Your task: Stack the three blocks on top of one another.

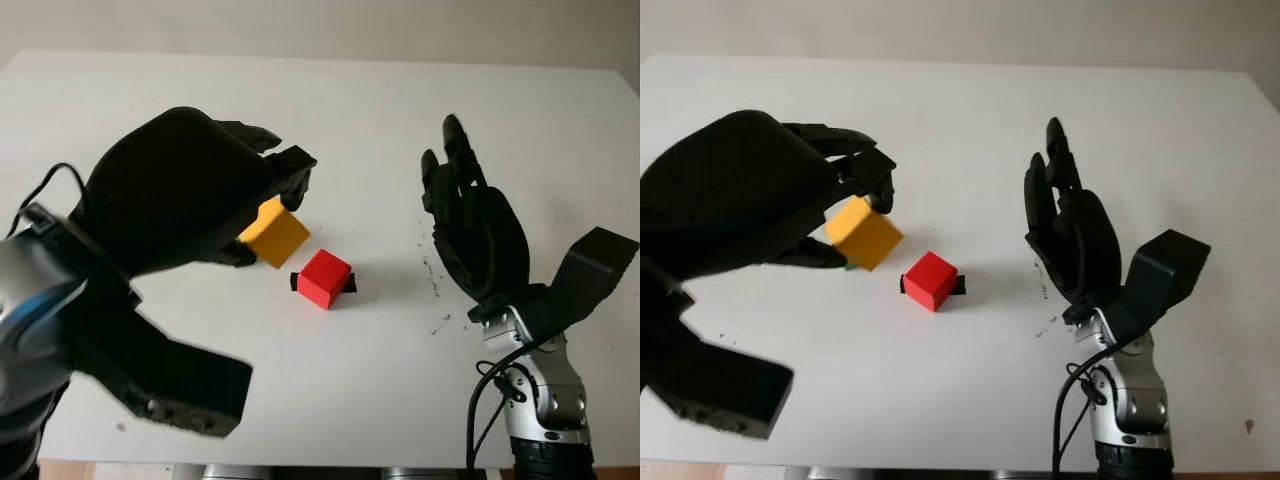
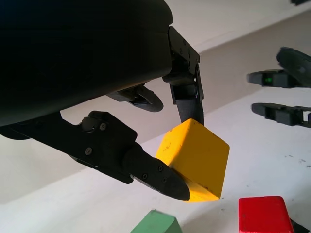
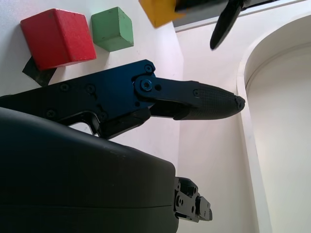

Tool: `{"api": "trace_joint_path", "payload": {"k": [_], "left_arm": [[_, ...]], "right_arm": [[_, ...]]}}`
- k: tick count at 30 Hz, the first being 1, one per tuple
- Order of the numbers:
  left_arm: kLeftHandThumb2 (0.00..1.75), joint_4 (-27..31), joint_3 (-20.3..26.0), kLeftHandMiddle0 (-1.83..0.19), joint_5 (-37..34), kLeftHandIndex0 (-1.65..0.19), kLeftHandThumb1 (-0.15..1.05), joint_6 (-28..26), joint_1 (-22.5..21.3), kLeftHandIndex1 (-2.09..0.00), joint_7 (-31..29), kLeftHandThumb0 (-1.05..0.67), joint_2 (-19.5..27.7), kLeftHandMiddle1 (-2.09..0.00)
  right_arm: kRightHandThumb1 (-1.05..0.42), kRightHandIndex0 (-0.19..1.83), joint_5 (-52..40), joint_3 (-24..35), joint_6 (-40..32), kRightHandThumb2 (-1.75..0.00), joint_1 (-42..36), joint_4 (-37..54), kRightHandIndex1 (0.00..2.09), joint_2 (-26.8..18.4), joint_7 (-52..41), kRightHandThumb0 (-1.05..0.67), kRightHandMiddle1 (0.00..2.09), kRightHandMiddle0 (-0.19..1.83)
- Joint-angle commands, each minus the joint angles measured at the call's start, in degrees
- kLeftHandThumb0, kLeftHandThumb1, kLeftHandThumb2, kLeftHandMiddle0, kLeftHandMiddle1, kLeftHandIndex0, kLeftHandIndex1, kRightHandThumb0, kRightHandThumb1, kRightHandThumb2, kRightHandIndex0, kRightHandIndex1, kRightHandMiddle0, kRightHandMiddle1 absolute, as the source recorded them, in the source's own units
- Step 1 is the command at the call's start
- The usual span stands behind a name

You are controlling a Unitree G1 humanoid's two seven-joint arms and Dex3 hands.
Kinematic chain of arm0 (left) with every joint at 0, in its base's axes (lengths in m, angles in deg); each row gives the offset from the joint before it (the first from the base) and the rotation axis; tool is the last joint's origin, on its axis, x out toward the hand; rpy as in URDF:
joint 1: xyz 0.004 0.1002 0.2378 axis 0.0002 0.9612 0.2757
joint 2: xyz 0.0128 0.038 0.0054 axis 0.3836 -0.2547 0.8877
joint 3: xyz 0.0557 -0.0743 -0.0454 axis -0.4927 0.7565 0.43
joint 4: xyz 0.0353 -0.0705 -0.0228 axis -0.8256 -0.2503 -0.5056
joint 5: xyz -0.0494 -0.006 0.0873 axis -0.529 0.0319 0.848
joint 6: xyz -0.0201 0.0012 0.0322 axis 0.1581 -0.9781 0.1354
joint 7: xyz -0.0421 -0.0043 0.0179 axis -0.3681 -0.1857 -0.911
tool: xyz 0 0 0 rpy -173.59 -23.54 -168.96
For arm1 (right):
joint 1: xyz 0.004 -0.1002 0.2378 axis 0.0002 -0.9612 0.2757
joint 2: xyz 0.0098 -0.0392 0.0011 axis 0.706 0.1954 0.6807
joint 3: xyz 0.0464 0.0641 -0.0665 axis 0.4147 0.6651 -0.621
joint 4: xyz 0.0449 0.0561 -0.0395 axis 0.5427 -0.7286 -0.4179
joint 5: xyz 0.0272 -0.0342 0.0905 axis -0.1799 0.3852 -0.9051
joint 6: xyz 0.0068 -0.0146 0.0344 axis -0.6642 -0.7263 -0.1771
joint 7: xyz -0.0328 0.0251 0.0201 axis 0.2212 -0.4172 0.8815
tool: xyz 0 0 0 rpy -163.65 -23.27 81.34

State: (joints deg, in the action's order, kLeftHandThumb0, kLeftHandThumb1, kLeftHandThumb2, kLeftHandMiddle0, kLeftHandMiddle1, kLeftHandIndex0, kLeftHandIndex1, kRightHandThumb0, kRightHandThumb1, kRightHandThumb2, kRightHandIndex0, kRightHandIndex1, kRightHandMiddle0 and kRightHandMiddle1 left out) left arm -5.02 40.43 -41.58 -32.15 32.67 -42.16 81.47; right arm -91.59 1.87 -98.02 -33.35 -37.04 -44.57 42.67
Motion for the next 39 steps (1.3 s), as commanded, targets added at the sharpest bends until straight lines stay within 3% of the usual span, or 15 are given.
{"api": "trace_joint_path", "payload": {"k": [1, 4, 5, 9, 12, 16, 19, 23, 39], "left_arm": [[0.06, -2.59, -2.57, -0.59, 0.98, -0.56, 0.95, 0.94, -3.30, -1.33, 0.62, -0.45, -0.42, -0.07], [0.05, -6.13, -6.07, -0.60, 3.42, -0.49, 0.93, 0.96, -5.71, -1.60, 1.34, -0.45, -2.35, -0.07], [0.05, -7.22, -7.10, -0.61, 4.15, -0.50, 0.91, 1.00, -6.46, -1.58, 1.34, -0.44, -2.89, -0.07], [0.05, -11.49, -10.91, -0.65, 6.24, -0.72, 0.82, 2.66, -9.06, -1.12, 1.40, -0.38, -4.42, -0.08], [0.05, -14.01, -13.64, -0.66, 8.09, -0.79, 0.80, 4.60, -10.94, -1.03, 0.79, -0.31, -4.94, -0.08], [0.06, -15.55, -14.69, -0.59, 7.28, -0.68, 0.81, 4.31, -11.43, -1.11, -0.34, -0.27, -6.46, -0.04], [0.07, -16.22, -15.38, -0.56, 5.31, -0.52, 0.85, 1.08, -12.77, -1.03, -5.93, -0.31, -8.28, -0.03], [0.06, -16.73, -15.87, -0.59, 3.68, -0.32, 0.89, -1.46, -14.21, -1.35, -9.78, -0.36, -9.68, -0.05], [0.06, -15.97, -15.55, -0.61, 0.90, -0.34, 0.95, -2.22, -13.85, -1.56, -8.84, -0.30, -9.72, -0.12]], "right_arm": [[-1.05, -0.19, 0.40, -0.22, 0.22, -0.51, -0.22, 0.45, 0.00, 0.26, 0.38, -0.73, 0.00, -0.19], [-1.05, -0.19, 0.99, -0.59, 0.63, -0.51, -0.42, 0.56, 0.00, 0.41, 0.74, -0.72, 0.00, -0.19], [-1.05, -0.19, 1.22, -0.71, 0.78, -0.51, -0.46, 0.55, 0.00, 0.46, 0.79, -0.72, 0.00, -0.19], [-1.05, -0.19, 1.00, -0.67, 0.36, -0.51, -0.34, 0.60, 0.00, 1.00, 0.94, -0.74, 0.00, -0.19], [-1.05, -0.19, 1.23, -0.75, 0.17, -0.50, -0.19, 0.73, 0.00, 1.26, 1.35, -0.73, 0.00, -0.19], [-1.05, -0.19, 0.94, -0.68, 0.21, -0.49, 0.02, 0.52, 0.00, 1.56, 1.50, -0.74, 0.00, -0.19], [-1.05, -0.19, 1.38, -0.77, 0.53, -0.48, -0.05, 0.51, 0.00, 1.64, 1.74, -0.74, 0.00, -0.19], [-1.05, -0.19, 1.34, -0.75, 0.02, -0.47, 0.11, 0.72, 0.00, 1.93, 2.33, -0.75, 0.00, -0.19], [-1.05, -0.19, 2.06, -1.29, 0.21, -0.48, 0.11, 0.44, 0.00, 2.34, 2.62, -0.75, 0.00, -0.19]]}}
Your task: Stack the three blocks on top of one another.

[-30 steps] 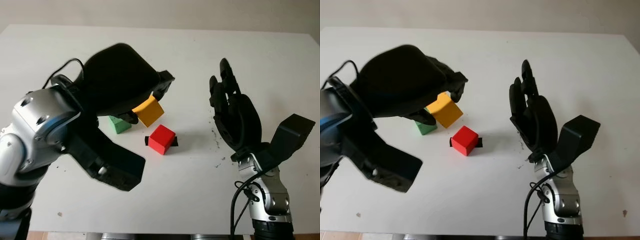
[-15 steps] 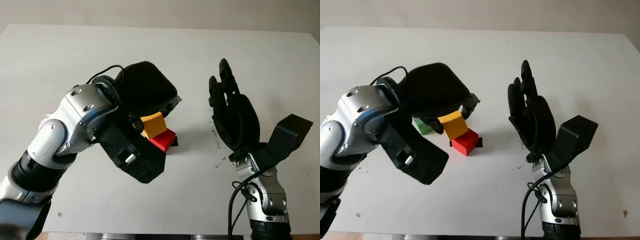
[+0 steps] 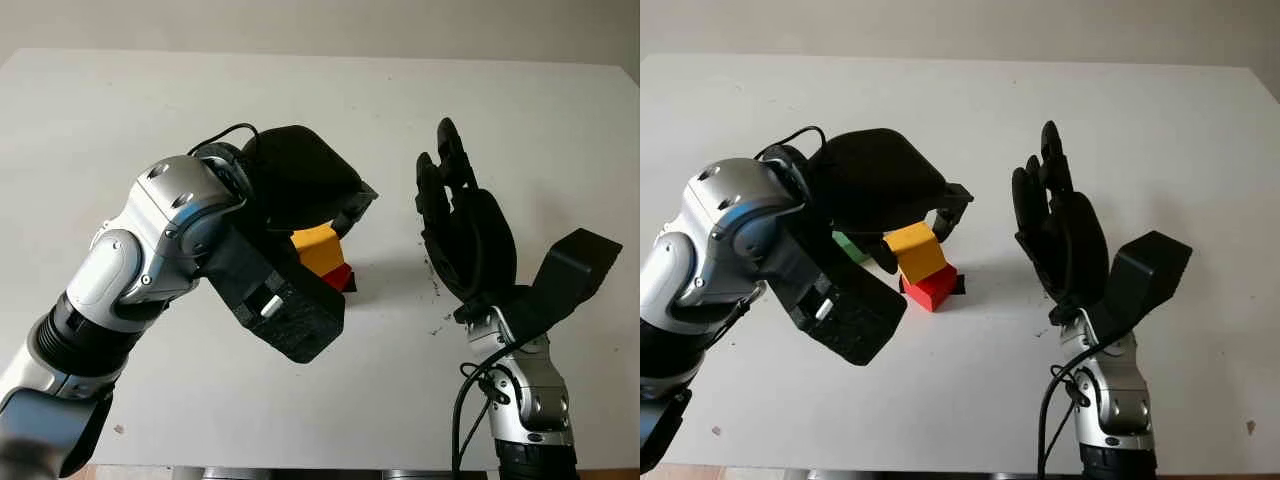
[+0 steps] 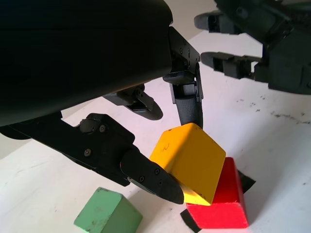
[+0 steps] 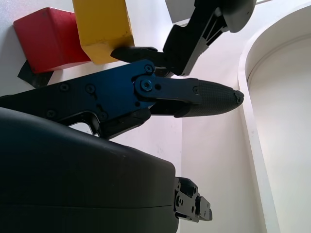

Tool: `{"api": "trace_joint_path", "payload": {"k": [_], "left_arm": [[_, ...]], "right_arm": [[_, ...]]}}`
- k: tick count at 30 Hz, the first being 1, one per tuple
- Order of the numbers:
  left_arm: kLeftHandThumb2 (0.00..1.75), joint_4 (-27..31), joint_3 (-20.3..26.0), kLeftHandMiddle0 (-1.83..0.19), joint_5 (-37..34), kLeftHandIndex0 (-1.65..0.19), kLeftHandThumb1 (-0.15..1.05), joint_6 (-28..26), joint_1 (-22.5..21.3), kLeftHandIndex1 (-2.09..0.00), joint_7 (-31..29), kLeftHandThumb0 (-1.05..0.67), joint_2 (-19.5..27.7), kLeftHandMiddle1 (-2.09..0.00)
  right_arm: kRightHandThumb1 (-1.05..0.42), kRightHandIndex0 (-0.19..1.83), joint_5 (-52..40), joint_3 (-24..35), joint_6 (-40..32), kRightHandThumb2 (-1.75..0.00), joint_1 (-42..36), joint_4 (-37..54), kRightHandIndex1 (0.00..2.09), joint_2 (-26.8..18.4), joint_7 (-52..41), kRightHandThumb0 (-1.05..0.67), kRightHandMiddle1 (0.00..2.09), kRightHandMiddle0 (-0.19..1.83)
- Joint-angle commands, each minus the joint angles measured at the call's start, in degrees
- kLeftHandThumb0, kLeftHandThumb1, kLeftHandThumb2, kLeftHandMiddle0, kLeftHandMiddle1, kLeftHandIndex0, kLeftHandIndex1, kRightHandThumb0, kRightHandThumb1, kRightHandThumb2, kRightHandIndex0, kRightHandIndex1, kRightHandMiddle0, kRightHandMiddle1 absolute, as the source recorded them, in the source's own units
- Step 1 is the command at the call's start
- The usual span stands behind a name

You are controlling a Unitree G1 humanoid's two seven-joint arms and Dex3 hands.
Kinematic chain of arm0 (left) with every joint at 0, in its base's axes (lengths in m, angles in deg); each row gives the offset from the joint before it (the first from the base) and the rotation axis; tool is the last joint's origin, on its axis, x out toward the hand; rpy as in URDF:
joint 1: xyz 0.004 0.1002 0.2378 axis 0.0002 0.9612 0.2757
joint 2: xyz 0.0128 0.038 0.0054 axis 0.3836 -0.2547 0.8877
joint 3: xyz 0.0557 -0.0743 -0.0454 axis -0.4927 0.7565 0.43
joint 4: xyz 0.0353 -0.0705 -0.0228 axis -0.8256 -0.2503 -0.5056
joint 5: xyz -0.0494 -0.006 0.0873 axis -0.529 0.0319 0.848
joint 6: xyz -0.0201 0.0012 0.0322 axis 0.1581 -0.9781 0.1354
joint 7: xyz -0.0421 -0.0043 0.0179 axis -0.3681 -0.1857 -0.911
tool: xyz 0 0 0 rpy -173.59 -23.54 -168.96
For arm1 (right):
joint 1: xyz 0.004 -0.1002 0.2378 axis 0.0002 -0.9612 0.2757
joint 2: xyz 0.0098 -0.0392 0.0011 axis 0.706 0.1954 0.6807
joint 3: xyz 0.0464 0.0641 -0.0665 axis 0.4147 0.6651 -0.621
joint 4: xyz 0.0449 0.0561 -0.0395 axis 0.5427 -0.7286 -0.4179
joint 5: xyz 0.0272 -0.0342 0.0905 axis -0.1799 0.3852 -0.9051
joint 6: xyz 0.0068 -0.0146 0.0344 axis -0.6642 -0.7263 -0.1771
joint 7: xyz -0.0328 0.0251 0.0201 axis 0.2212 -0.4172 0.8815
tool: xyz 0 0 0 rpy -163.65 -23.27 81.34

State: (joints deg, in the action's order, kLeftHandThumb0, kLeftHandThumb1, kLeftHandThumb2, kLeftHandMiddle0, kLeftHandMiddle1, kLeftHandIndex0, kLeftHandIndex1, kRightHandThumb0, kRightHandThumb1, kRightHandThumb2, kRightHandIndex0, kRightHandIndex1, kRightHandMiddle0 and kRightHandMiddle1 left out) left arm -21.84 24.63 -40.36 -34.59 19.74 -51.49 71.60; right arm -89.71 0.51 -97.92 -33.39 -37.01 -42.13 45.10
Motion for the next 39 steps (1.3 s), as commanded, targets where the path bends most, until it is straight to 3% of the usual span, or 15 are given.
{"api": "trace_joint_path", "payload": {"k": [1, 6, 13, 19, 22, 25, 27, 31, 39], "left_arm": [[0.06, 0.74, 0.04, -0.60, -0.40, -0.34, 0.96, 0.42, -1.01, -1.58, 0.56, -0.30, 0.21, -0.12], [0.05, 0.55, -1.05, -0.55, 0.58, -0.36, 0.95, 0.97, -1.63, -1.57, -0.43, -0.28, 0.50, -0.14], [0.05, 0.55, -2.51, -0.50, 2.06, -0.47, 0.92, 0.32, -1.39, -1.28, -2.17, -0.33, -0.21, -0.20], [0.05, 0.54, -2.88, -0.50, 2.55, -0.48, 0.92, 0.94, -0.83, -1.23, -1.70, -0.34, -0.06, -0.20], [0.06, 0.69, -3.24, -0.43, 3.29, -0.39, 0.94, 2.91, 0.86, -1.43, 0.19, -0.37, 0.45, -0.20], [0.06, 1.34, -2.82, -0.42, 2.48, -0.37, 0.94, 2.43, 1.87, -1.50, 0.00, -0.41, -0.10, -0.22], [0.05, 1.77, -2.39, -0.30, 1.51, -0.33, 0.94, 1.60, 2.57, -1.57, 0.14, -0.43, -0.71, -0.46], [0.06, 2.29, -2.15, -0.19, 0.41, -0.28, 0.96, 1.83, 3.21, -1.62, 1.43, -0.43, -0.58, -0.65], [0.06, 2.44, -2.01, -0.18, -1.42, -0.27, 0.97, 0.93, 3.49, -1.61, 1.39, -0.42, -0.60, -0.64]], "right_arm": [[-1.05, -0.19, 0.17, 0.03, 0.13, -0.48, 0.11, 0.42, 0.00, -0.11, 0.15, -0.76, 0.00, -0.19], [-1.05, -0.19, 0.21, -0.09, 0.40, -0.46, -0.20, 0.41, 0.00, -0.03, 0.14, -0.77, 0.00, -0.19], [-1.05, -0.19, 0.57, -0.36, 1.01, -0.48, -0.74, 0.64, 0.00, 0.03, 0.16, -0.74, 0.00, -0.19], [-1.05, -0.19, 0.54, -0.32, 0.94, -0.49, -0.86, 0.70, 0.00, 0.10, 0.28, -0.74, 0.00, -0.19], [-1.05, -0.19, 0.12, -0.09, 0.42, -0.45, -1.00, 0.84, 0.00, 0.36, 0.62, -0.75, 0.00, -0.19], [-1.05, -0.19, 0.44, -0.26, 1.17, -0.45, -1.00, 0.50, 0.00, 0.41, 0.69, -0.75, 0.01, -0.19], [-1.05, -0.19, 0.29, -0.26, 1.08, -0.46, -0.86, 0.33, 0.00, 0.55, 0.69, -0.76, 0.00, -0.19], [-1.05, -0.19, 0.41, -0.28, 1.12, -0.45, -0.80, 0.24, 0.00, 0.54, 0.60, -0.76, 0.00, -0.19], [-1.05, -0.19, 0.48, -0.28, 1.64, -0.46, -0.92, -0.02, 0.00, 0.49, 0.22, -0.75, 0.00, -0.19]]}}
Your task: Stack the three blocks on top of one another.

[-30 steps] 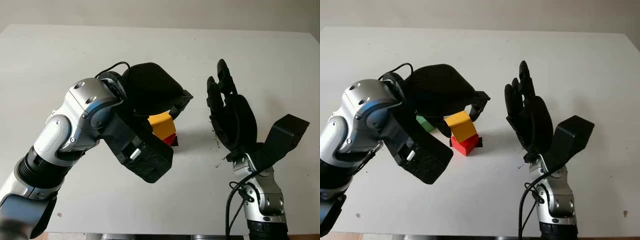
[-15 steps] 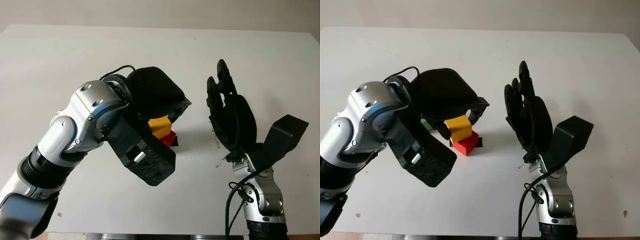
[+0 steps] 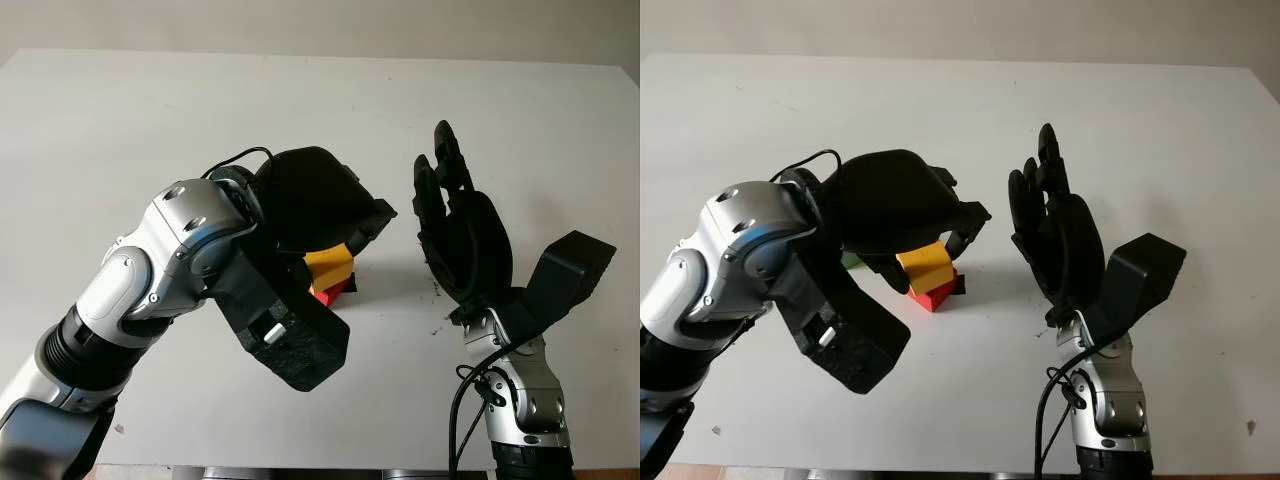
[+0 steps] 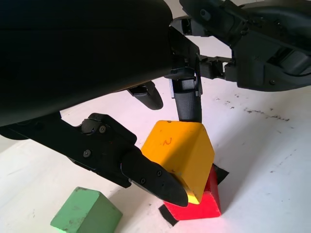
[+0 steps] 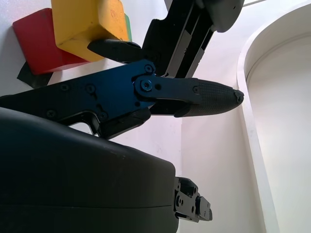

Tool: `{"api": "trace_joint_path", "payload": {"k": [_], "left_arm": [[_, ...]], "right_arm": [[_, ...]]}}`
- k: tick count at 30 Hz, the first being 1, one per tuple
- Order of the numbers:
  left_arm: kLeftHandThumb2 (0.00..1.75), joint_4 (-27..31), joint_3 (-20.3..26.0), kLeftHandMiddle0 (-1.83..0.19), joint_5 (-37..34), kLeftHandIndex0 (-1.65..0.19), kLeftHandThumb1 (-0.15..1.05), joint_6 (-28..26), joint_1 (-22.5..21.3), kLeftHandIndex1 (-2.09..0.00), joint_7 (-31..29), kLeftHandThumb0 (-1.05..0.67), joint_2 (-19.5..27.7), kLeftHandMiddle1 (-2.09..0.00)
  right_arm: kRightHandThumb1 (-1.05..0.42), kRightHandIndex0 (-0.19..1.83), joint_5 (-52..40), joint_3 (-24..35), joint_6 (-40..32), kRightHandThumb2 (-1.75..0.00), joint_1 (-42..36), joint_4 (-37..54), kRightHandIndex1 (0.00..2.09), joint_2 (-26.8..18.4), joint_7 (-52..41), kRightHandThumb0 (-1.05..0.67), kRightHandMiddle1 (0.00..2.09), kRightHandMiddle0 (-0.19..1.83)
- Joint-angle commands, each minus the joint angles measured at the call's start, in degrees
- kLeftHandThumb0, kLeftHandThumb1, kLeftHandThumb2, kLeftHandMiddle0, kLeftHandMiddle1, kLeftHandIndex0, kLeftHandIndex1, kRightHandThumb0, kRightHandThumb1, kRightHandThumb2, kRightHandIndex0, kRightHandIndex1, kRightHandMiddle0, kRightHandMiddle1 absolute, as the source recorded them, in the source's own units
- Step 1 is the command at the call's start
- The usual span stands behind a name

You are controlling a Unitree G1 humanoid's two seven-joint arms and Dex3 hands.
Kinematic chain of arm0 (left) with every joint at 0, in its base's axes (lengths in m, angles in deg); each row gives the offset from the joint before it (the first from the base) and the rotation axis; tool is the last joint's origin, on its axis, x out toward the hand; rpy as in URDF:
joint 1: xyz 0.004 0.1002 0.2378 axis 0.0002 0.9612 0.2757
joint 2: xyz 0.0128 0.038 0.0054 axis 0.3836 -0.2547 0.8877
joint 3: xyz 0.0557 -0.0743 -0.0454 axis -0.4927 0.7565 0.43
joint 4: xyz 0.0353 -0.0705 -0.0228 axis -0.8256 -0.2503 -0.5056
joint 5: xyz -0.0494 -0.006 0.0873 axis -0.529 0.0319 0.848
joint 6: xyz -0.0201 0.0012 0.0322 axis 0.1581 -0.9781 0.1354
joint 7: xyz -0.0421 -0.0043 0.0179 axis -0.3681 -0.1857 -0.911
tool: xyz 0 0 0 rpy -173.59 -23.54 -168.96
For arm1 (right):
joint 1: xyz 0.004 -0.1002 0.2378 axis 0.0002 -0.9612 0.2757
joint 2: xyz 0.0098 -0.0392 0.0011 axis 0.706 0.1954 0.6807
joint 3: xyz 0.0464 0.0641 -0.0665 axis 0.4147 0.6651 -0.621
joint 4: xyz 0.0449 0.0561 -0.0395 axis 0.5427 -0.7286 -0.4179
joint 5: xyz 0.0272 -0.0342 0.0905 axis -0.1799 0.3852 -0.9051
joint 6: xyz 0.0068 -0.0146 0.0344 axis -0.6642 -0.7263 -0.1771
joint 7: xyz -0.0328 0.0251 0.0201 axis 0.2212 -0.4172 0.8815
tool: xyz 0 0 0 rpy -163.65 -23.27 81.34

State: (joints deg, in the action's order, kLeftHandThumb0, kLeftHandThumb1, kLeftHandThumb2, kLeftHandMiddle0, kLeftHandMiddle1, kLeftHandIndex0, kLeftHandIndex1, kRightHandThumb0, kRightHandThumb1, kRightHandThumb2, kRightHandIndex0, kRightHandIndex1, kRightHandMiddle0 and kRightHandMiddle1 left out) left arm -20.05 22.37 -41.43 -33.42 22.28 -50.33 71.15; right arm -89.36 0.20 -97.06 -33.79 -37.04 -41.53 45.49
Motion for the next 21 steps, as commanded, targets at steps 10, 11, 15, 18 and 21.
{"api": "trace_joint_path", "payload": {"k": [10, 11, 15, 18, 21], "left_arm": [[0.06, 0.01, -0.95, -0.13, 3.03, -0.18, 0.98, 1.68, 0.45, -1.62, 1.83, -0.42, 1.42, -0.57], [0.05, -0.10, -1.20, -0.14, 4.13, -0.15, 0.99, 2.36, 0.33, -1.58, 2.02, -0.43, 1.76, -0.48], [0.05, -0.90, -1.58, -0.11, 6.08, -0.04, 0.95, 4.34, -0.02, -0.85, 1.64, -0.50, 2.42, -0.11], [0.05, -1.04, -1.87, 0.03, 7.67, -0.07, 0.90, 5.12, -0.09, -0.20, 1.35, -0.59, 2.48, -0.04], [0.05, -0.81, -1.99, 0.13, 8.85, 0.02, 0.89, 5.74, 0.01, -0.06, 1.20, -0.59, 2.55, -0.01]], "right_arm": [[-1.05, -0.19, 0.37, 0.03, 0.75, -0.44, -0.84, -0.04, 0.00, 0.07, 0.16, -0.76, 0.01, -0.19], [-1.05, -0.19, 0.39, 0.05, 0.90, -0.44, -0.88, -0.10, 0.00, 0.02, 0.06, -0.76, 0.02, -0.19], [-1.05, -0.19, 0.06, 0.24, 1.37, -0.44, -0.94, -0.33, 0.00, 0.09, -0.29, -0.76, 0.02, -0.19], [-1.05, -0.19, -0.43, 0.33, 0.94, -0.43, -0.93, -0.21, 0.00, 0.26, -0.27, -0.76, 0.02, -0.19], [-1.05, -0.19, 0.22, 0.08, 0.95, -0.44, -0.90, -0.14, 0.00, 0.00, 0.04, -0.76, 0.02, -0.19]]}}
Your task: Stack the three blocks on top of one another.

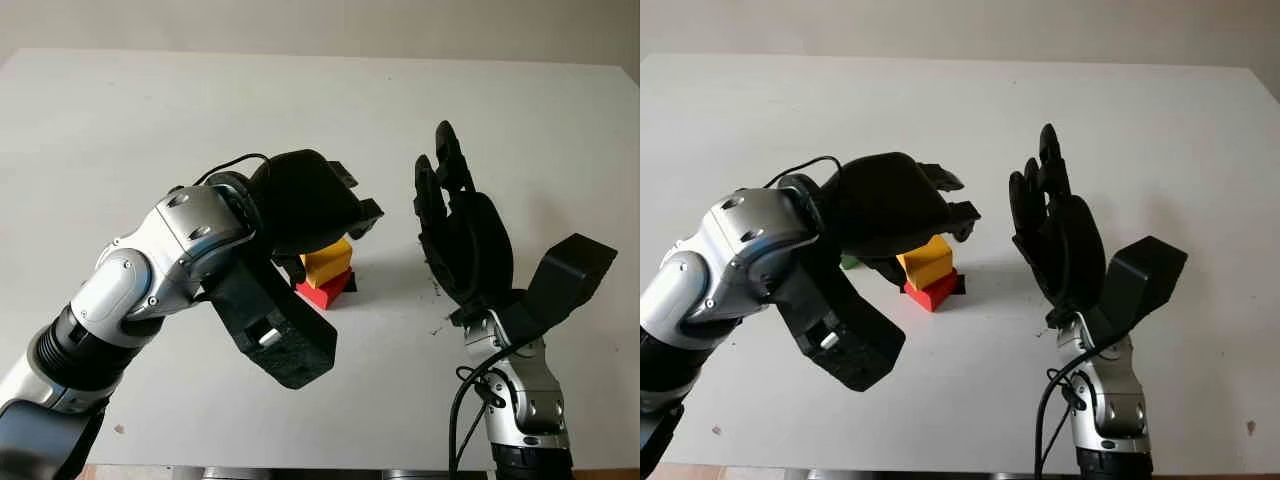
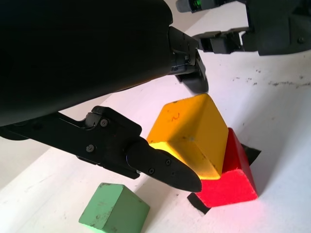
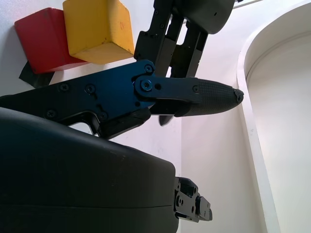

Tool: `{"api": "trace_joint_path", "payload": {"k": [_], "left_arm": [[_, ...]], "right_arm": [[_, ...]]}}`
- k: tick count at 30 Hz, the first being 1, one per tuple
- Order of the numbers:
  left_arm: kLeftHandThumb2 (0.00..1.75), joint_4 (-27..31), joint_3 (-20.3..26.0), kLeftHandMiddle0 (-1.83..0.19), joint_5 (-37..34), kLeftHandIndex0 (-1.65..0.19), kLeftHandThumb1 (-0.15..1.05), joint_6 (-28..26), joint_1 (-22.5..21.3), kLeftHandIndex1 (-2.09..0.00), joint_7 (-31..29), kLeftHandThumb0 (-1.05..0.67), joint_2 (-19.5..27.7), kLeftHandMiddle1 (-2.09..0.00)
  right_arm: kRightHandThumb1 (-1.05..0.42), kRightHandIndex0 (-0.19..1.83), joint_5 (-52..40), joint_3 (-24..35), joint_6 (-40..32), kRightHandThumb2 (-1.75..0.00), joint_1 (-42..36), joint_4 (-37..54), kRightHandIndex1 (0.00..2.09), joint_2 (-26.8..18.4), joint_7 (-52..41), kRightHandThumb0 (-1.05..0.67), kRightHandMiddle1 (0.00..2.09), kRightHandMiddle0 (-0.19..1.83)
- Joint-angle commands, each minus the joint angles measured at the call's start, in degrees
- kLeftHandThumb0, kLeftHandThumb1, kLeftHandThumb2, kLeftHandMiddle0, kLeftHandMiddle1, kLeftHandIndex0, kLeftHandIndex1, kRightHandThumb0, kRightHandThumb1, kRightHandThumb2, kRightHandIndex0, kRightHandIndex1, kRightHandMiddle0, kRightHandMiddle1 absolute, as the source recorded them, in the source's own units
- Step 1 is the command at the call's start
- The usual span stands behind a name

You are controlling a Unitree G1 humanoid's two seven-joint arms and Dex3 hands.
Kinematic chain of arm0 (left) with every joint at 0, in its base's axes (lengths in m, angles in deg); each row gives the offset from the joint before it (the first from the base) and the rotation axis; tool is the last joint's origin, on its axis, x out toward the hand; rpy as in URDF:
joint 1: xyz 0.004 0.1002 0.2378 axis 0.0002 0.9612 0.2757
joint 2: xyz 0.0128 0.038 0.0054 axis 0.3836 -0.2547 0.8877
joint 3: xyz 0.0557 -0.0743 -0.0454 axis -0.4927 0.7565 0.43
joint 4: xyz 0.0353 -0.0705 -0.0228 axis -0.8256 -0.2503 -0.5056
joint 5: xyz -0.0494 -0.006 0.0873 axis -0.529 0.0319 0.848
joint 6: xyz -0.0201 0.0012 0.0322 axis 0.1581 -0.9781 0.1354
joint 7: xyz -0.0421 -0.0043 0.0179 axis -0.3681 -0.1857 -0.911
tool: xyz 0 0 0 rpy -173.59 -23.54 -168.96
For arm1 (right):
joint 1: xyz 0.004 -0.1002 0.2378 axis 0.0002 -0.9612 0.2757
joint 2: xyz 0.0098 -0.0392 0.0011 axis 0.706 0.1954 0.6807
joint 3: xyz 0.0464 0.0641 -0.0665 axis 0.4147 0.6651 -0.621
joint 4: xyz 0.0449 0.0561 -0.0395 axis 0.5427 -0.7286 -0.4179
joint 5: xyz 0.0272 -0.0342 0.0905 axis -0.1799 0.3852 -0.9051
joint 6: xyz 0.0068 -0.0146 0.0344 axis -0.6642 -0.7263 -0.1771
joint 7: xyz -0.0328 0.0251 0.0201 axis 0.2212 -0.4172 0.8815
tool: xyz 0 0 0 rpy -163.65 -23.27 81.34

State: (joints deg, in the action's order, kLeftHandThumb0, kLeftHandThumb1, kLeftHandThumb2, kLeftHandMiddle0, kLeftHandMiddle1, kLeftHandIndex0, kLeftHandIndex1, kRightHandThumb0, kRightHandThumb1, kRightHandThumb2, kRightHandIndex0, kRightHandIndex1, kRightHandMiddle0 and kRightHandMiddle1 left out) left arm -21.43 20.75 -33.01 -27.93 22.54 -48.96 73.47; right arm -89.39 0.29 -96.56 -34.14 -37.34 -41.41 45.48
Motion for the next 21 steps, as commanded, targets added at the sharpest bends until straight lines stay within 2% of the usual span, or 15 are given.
{"api": "trace_joint_path", "payload": {"k": [1, 3, 7, 10, 11, 14, 21], "left_arm": [[0.05, 0.75, -0.24, 0.15, 0.42, 0.04, 0.89, 0.23, -0.15, -0.04, -0.52, -0.58, 0.22, -0.01], [0.05, 1.10, 0.14, 0.18, 0.05, 0.07, 0.89, 0.15, 0.12, -0.03, -0.99, -0.62, 0.22, -0.01], [0.05, 2.39, 1.13, 0.19, -2.84, 0.12, 0.88, -1.88, 0.40, -0.02, -4.08, -0.58, -0.17, 0.00], [0.05, 3.99, 2.19, 0.19, -6.38, 0.12, 0.89, -4.09, 0.78, -0.04, -6.15, -0.44, -0.37, 0.00], [0.06, 4.57, 2.61, 0.19, -8.17, 0.12, 0.89, -5.29, 0.70, -0.04, -7.41, -0.45, -0.47, 0.00], [0.05, 6.35, 3.53, 0.19, -12.34, 0.14, 0.89, -7.93, 0.24, -0.04, -10.31, -0.64, -0.12, 0.00], [0.06, 8.79, 10.99, 0.19, -20.65, 0.19, 0.91, -16.25, -0.13, -0.03, -8.54, -0.65, 0.75, 0.00]], "right_arm": [[-1.05, -0.19, 0.33, -0.03, 0.39, -0.44, -0.54, 0.23, 0.00, -0.13, 0.13, -0.76, 0.02, -0.19], [-1.05, -0.19, 0.22, 0.03, 0.30, -0.44, -0.52, 0.27, 0.00, -0.13, 0.07, -0.76, 0.02, -0.19], [-1.05, -0.19, 0.13, 0.19, 0.20, -0.44, -0.56, 0.23, 0.00, -0.28, -0.10, -0.76, 0.03, -0.19], [-1.05, -0.19, -0.14, 0.28, 0.11, -0.44, -0.43, -0.01, 0.00, -0.35, -0.37, -0.76, 0.01, -0.19], [-1.05, -0.19, -0.15, 0.30, 0.35, -0.44, -0.37, -0.22, 0.00, -0.39, -0.53, -0.76, 0.00, -0.19], [-1.05, -0.19, 0.09, 0.25, 0.53, -0.44, -0.24, -0.37, 0.00, -0.44, -0.60, -0.75, 0.00, -0.19], [-1.05, -0.19, 0.04, 0.29, 1.01, -0.44, -0.21, -0.52, 0.00, -0.23, -0.65, -0.77, 0.02, -0.19]]}}
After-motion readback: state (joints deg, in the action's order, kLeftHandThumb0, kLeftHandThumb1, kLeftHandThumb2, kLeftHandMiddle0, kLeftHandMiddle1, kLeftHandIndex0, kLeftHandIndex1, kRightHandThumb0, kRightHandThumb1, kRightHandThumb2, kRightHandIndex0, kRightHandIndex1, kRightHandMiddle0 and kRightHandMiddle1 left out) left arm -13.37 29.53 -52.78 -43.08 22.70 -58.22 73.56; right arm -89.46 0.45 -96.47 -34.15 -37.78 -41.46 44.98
